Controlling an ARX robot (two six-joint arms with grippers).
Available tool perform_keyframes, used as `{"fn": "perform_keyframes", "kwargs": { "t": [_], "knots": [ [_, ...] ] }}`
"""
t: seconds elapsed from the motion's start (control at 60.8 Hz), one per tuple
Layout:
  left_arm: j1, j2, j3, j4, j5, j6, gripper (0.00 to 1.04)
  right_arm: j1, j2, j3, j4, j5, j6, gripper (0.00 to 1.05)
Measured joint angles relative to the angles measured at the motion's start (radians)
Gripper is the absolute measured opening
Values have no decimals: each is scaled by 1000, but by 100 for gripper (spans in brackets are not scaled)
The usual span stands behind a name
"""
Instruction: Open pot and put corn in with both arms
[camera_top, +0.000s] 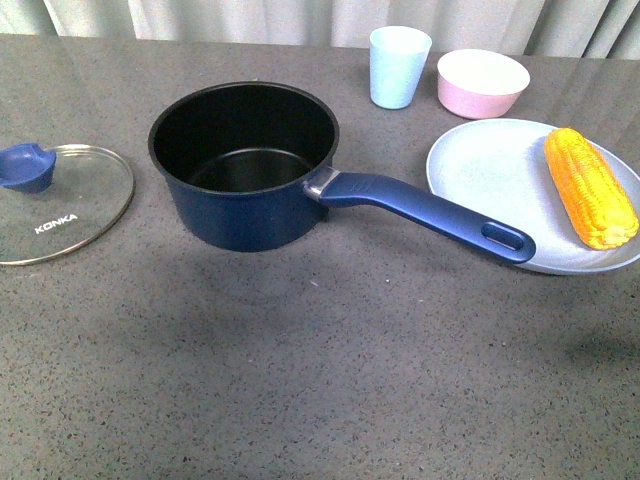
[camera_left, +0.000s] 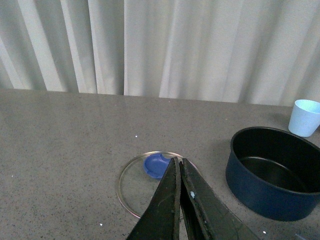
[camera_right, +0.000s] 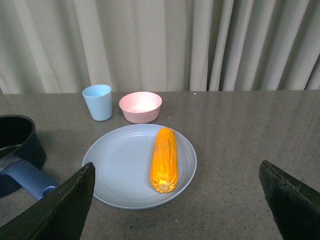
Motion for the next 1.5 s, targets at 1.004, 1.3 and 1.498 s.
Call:
{"fn": "perform_keyframes", "kwargs": {
  "t": [1.004, 1.3, 1.498],
  "knots": [
    [0, -301, 0, -317, 0, 0, 2, 0, 0, 0, 0, 0, 0, 96],
    [0, -301, 0, -317, 0, 0, 55, 0, 0, 0, 0, 0, 0, 96],
    [0, -301, 0, -317, 0, 0, 94, 0, 0, 0, 0, 0, 0, 96]
  ]
}}
